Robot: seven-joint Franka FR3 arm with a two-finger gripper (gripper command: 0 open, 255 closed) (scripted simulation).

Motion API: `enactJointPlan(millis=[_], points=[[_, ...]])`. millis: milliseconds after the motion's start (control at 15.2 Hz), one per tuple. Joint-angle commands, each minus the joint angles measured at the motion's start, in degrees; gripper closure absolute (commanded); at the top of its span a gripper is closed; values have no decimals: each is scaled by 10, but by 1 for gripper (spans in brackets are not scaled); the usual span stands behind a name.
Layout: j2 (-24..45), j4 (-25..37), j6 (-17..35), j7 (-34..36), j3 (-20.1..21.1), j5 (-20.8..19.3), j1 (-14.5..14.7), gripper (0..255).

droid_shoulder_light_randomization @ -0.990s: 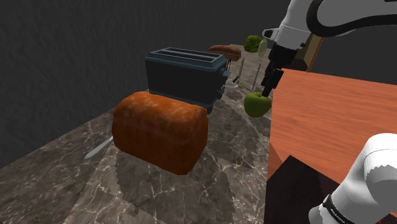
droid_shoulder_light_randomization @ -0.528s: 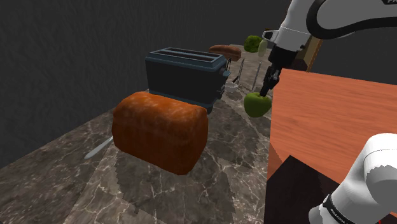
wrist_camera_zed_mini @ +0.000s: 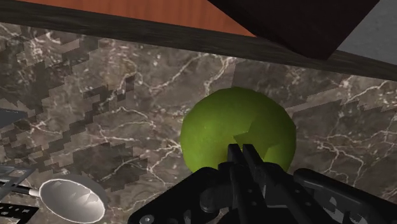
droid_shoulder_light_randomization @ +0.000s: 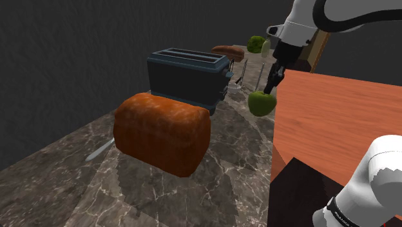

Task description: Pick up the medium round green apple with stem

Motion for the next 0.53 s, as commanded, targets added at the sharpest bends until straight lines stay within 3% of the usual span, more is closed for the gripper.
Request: enactJointPlan(millis=[0,462], points=[[4,19,-15,0,0,0,0,255],[16,82,-66,1,1,2,2,255]])
